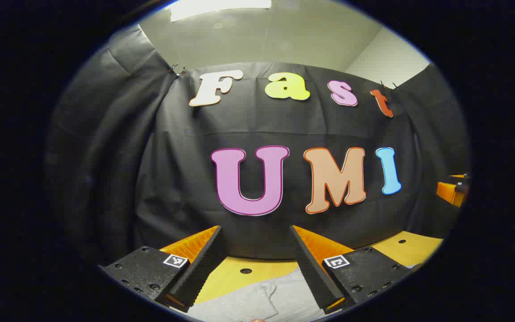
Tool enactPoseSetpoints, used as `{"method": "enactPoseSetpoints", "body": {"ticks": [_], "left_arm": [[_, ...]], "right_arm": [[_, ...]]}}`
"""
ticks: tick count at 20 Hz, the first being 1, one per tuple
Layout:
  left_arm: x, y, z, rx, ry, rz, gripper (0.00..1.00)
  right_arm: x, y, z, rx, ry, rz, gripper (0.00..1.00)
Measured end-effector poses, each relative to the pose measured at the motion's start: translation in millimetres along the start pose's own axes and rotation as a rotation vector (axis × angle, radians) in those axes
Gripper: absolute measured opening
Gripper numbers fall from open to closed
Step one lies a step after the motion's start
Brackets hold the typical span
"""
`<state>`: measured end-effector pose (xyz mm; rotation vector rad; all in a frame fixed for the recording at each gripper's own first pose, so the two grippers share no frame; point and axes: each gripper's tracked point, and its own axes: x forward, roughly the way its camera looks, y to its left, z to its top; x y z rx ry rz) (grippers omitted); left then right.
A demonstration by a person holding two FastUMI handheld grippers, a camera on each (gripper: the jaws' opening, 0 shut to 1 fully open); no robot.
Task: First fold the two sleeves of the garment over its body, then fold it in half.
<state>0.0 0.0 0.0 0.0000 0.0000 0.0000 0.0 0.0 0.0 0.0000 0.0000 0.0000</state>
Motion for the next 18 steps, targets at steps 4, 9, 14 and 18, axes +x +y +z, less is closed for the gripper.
{"method": "enactPoseSetpoints", "body": {"ticks": [4, 9, 14, 18], "left_arm": [[4.3, -9.1, 5.7, 0.008, -0.015, 0.008, 0.95], [17.9, -6.4, -9.4, 0.027, 0.023, 0.017, 0.96], [25.9, -7.2, -34.3, -0.015, 0.081, 0.023, 0.96], [34.1, -5.2, -36.7, -0.004, 0.082, 0.028, 0.96]], "right_arm": [[21.2, -6.2, -11.6, 0.019, 0.017, 0.006, 0.96], [37.5, 8.5, -19.7, 0.003, 0.018, 0.03, 0.93], [44.9, 16.9, -32.4, -0.034, 0.044, 0.044, 0.96], [50.1, 17.3, -32.4, -0.045, 0.047, 0.041, 0.94]]}}
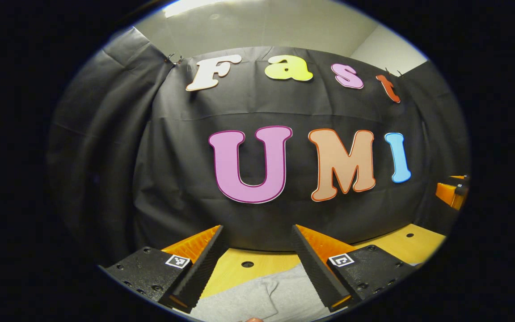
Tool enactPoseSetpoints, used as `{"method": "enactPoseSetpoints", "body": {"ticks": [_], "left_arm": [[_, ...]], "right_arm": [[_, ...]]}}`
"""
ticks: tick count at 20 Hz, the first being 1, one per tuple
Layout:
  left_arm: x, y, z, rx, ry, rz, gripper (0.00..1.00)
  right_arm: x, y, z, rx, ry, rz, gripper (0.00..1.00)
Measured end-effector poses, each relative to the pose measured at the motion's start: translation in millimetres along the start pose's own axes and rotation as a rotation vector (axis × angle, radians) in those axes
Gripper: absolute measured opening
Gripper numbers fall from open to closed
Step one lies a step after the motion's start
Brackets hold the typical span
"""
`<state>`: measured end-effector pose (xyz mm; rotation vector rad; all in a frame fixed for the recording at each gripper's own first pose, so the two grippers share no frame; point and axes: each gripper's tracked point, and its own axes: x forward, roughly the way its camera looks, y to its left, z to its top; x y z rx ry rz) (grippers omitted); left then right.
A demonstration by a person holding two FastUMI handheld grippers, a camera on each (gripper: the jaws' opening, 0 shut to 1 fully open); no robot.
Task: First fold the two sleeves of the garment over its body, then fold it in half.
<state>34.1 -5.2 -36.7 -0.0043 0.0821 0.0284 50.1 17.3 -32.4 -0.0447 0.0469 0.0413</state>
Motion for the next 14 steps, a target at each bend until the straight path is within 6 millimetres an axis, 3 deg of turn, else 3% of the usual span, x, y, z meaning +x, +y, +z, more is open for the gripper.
{"method": "enactPoseSetpoints", "body": {"ticks": [3, 4, 7, 14], "left_arm": [[5.8, -6.7, 2.4, 0.005, -0.015, -0.017, 0.93], [7.1, -9.0, 2.0, 0.001, -0.018, -0.024, 0.99], [10.7, -13.6, -1.0, -0.014, -0.013, -0.038, 0.96], [9.0, -3.0, -6.2, -0.019, -0.007, -0.02, 0.99]], "right_arm": [[3.2, -3.5, 1.8, -0.005, -0.003, -0.012, 0.96], [4.0, -4.4, 2.7, -0.005, -0.004, -0.016, 0.96], [4.1, -5.4, -0.3, -0.014, 0.003, -0.023, 0.96], [1.0, 5.1, 4.8, -0.056, -0.012, 0.001, 0.97]]}}
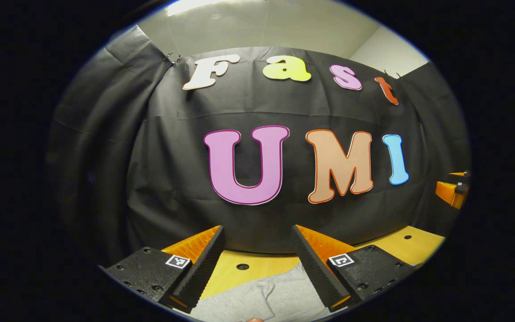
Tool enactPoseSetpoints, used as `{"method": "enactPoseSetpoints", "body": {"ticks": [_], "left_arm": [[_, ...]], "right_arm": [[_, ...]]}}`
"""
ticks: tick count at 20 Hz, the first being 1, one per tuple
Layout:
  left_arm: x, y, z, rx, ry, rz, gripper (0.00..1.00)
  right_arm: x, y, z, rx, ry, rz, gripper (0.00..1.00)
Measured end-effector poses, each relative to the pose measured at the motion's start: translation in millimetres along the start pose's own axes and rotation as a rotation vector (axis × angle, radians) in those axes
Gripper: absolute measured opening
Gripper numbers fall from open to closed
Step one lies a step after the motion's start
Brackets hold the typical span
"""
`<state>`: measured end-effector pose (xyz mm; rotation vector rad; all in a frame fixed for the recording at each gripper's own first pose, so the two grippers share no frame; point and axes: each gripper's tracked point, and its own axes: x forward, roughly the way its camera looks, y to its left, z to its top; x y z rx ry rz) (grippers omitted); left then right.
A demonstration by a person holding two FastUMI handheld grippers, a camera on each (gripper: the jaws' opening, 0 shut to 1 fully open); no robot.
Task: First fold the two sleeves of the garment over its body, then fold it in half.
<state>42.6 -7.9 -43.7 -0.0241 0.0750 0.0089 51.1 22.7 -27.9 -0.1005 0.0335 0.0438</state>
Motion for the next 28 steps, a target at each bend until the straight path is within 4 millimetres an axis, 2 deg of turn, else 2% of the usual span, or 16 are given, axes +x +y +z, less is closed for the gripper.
{"method": "enactPoseSetpoints", "body": {"ticks": [1, 2, 3, 7, 8, 11, 14, 16, 20, 21, 26, 28], "left_arm": [[-0.6, 1.8, 0.3, 0.003, 0.003, 0.003, 0.96], [-1.3, 3.1, -0.3, 0.006, 0.004, 0.005, 0.99], [-1.1, 3.4, 1.5, 0.007, 0.003, 0.006, 0.96], [-3.1, 11.0, 0.7, 0.013, 0.005, 0.028, 0.96], [-4.3, 11.9, 0.0, 0.013, 0.006, 0.03, 0.99], [-5.6, 13.1, 3.1, 0.025, 0.001, 0.034, 0.96], [-5.5, 10.6, 8.7, 0.041, -0.015, 0.025, 0.99], [-4.2, 7.9, 12.3, 0.048, -0.021, 0.019, 0.96], [-3.1, 1.7, 11.6, 0.054, -0.021, 0.004, 0.96], [-3.0, 0.8, 13.0, 0.057, -0.024, 0.001, 0.99], [-2.5, -4.6, 17.3, 0.061, -0.034, -0.015, 0.96], [-4.2, -6.1, 15.8, 0.053, -0.027, -0.023, 0.99]], "right_arm": [[-1.6, 1.8, -0.2, -0.003, 0.002, 0.004, 0.97], [-2.1, 3.7, -0.5, -0.006, 0.004, 0.01, 0.97], [-2.8, 4.9, -0.5, -0.009, 0.005, 0.014, 0.97], [-7.7, 10.1, 1.0, -0.016, 0.002, 0.028, 0.97], [-8.3, 12.1, 2.3, -0.018, -0.002, 0.032, 0.97], [-8.4, 13.9, -2.2, -0.017, 0.01, 0.042, 0.97], [-6.2, 13.5, -7.1, 0.004, 0.034, 0.047, 0.97], [-5.8, 11.8, -7.4, 0.015, 0.035, 0.042, 0.97], [-3.5, 8.4, -5.7, 0.012, 0.025, 0.034, 0.97], [-3.4, 8.7, -5.6, 0.015, 0.023, 0.035, 0.97], [-2.9, 8.2, -4.8, 0.022, 0.025, 0.035, 0.97], [-3.8, 7.0, -5.2, 0.031, 0.028, 0.033, 0.97]]}}
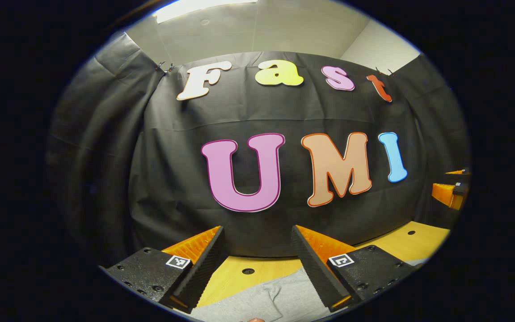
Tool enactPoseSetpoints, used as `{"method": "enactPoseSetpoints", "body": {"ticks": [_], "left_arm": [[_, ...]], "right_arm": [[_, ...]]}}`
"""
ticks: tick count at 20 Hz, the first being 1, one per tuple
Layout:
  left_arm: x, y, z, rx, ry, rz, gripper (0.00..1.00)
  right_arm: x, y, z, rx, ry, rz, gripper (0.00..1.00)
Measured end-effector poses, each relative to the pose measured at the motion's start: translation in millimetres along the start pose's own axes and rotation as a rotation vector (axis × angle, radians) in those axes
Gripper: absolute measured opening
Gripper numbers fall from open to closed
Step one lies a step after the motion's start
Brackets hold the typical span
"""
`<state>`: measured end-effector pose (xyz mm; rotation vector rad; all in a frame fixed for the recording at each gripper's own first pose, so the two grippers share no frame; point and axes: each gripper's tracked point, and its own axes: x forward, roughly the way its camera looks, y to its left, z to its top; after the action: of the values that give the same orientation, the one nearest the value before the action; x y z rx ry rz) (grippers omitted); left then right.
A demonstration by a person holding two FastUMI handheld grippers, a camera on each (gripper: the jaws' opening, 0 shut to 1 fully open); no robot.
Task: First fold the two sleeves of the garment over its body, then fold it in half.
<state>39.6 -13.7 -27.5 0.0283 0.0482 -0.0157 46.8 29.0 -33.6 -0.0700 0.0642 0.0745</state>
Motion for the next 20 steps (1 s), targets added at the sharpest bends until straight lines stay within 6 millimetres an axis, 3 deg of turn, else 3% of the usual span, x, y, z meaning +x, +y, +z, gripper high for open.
{"method": "enactPoseSetpoints", "body": {"ticks": [8, 13, 20], "left_arm": [[-2.9, -1.6, 0.9, -0.017, 0.001, -0.01, 0.96], [-2.6, -1.6, -1.2, -0.021, 0.005, -0.013, 0.99], [-3.7, 2.7, 1.0, -0.012, -0.007, -0.001, 0.96]], "right_arm": [[-9.1, -4.2, 2.0, -0.002, -0.004, -0.017, 0.97], [-7.5, -2.2, 3.7, 0.006, -0.006, -0.016, 0.97], [-6.0, -4.6, 3.9, 0.01, -0.01, -0.021, 0.97]]}}
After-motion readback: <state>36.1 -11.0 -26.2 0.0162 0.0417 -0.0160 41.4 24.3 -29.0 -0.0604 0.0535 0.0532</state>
